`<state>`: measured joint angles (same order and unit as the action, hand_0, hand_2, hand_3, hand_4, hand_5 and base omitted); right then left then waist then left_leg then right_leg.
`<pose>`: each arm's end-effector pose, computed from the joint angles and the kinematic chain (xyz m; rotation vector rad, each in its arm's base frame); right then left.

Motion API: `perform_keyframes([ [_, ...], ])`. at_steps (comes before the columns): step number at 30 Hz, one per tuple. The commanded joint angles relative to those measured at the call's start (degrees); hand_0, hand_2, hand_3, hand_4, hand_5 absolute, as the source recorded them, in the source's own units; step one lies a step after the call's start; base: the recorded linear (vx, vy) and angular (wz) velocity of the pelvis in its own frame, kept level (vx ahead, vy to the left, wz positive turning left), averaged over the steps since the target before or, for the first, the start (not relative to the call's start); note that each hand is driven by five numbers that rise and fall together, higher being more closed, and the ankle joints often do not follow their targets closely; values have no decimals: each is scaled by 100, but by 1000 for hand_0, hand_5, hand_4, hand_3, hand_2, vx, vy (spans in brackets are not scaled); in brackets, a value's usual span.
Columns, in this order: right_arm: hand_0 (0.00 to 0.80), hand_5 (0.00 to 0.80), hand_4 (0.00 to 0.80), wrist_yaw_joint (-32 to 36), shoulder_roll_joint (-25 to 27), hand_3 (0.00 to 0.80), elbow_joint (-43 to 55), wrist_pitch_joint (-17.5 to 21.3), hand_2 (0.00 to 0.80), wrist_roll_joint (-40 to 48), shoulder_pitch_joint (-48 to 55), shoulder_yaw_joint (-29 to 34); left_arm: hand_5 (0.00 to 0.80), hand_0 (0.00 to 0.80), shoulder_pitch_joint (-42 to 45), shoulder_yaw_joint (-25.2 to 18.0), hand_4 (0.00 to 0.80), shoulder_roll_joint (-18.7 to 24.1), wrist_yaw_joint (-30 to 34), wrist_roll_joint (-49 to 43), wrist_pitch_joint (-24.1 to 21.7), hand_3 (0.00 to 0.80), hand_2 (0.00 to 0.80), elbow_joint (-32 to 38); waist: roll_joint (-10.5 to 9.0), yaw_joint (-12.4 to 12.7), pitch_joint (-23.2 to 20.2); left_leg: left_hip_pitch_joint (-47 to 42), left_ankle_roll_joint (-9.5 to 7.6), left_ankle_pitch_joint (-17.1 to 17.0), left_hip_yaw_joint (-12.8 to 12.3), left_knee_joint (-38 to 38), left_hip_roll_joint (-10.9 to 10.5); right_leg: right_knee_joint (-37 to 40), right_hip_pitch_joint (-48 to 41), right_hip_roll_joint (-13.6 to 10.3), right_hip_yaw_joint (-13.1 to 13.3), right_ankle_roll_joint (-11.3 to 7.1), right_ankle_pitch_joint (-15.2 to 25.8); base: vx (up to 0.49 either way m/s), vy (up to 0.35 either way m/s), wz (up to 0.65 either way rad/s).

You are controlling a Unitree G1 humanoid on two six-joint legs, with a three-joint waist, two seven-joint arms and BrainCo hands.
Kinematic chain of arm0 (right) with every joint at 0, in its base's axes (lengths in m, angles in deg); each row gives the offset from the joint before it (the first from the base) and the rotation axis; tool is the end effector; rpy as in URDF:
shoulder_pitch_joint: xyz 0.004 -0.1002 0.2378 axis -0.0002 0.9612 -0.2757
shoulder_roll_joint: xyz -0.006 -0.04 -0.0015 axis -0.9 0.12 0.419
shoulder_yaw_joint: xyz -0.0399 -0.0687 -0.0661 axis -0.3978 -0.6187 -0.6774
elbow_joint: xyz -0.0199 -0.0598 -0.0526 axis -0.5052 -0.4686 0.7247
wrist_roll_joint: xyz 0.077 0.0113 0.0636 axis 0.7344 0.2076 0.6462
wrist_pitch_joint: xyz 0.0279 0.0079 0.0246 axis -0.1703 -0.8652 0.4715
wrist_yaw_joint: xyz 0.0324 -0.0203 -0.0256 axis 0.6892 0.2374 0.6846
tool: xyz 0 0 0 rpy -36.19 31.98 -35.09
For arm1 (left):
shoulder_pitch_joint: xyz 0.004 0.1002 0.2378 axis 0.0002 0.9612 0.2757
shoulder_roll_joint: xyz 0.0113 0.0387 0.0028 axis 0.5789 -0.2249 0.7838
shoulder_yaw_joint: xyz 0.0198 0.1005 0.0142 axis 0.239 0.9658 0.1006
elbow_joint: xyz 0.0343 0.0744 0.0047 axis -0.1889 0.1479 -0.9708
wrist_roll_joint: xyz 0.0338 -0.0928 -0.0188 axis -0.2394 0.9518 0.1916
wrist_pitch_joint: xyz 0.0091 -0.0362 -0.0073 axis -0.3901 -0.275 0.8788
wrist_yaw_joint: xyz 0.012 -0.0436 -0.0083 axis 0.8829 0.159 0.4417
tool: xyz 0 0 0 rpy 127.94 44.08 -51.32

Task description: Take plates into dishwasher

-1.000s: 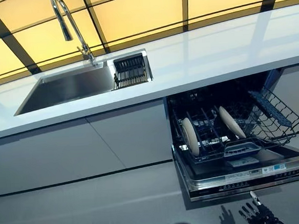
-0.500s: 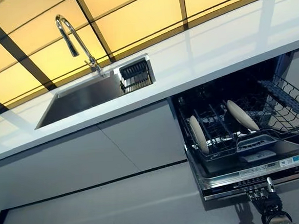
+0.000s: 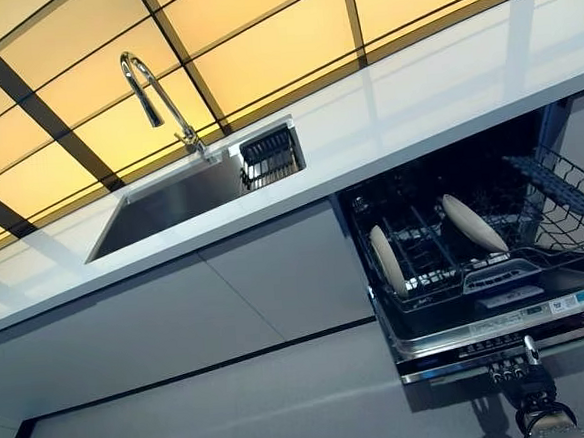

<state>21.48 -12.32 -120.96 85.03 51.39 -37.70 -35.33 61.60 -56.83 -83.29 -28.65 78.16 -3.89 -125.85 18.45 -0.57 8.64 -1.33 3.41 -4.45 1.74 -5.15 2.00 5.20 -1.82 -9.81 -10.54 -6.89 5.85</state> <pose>0.1671 -0.3163 -0.0394 1.0851 0.1977 -0.5666 0.0479 0.1752 -0.1242 -0.5997 1.0862 0.2684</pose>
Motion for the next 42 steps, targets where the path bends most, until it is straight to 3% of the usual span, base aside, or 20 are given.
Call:
perform_keyframes([
  [1, 0, 0, 0, 913, -407, 0, 1308, 225, 0, 256, -2063, -293, 0, 0, -556, 368, 0, 562, -133, -229, -18, 0, 0, -381, -989, 461, -216, -96, -142, 204, -79, 76, -339, -270, -151, -198, -189, 125, -299, 3, -97, 0],
  [13, 0, 0, 0, 690, -600, 0, 1618, 621, 0, 574, -2387, -580, 0, 0, -575, 298, 0, 891, -75, -453, 27, 0, 0, -404, -1510, 718, -286, -139, -106, 209, 43, 35, -123, -111, -364, 14, -301, 154, -251, 24, -84, 7],
  [23, 0, 0, 0, 486, -634, 0, 1526, 637, 0, 411, -2311, -619, 0, 0, -542, 255, 0, 984, 89, -566, 27, 0, 0, -566, -1715, 816, -400, -175, -86, 211, 55, 15, -23, -34, -469, 126, -325, 157, -261, 39, -36, 5],
  [29, 0, 0, 0, -76, -460, 0, 1188, 458, 0, -716, -2078, -581, 0, 0, -551, 186, 0, 1020, 114, -601, 49, 0, 0, -615, -1798, 805, -427, -175, -83, 211, 55, 15, 0, -25, -494, 165, -322, 165, -271, 16, -6, 4],
  [33, 0, 0, 0, -520, -276, 0, 689, 57, 0, -2111, -1715, -711, 0, 0, -602, 143, 0, 1028, 91, -670, 24, 0, 0, -755, -1878, 742, -422, -151, -78, 187, 50, 15, -1, -20, -499, 201, -276, 171, -268, 0, 0, 0],
  [38, 0, 0, 0, -329, -230, 0, 241, -281, 0, -2798, -1031, -805, 0, 0, -698, 96, 0, 981, 25, -704, -68, 0, 0, -896, -1995, 650, -442, -126, -92, 161, 15, 15, -2, -32, -479, 234, -216, 170, -247, -20, 32, 3],
  [42, 0, 0, 0, -226, -386, 0, 32, -238, 0, -3322, -498, -878, 0, 0, -805, 51, 0, 900, -32, -750, -83, 0, 0, -932, -2061, 562, -465, -172, -121, 179, -52, 15, 7, -44, -472, 255, -131, 168, -214, -17, 57, -1],
])
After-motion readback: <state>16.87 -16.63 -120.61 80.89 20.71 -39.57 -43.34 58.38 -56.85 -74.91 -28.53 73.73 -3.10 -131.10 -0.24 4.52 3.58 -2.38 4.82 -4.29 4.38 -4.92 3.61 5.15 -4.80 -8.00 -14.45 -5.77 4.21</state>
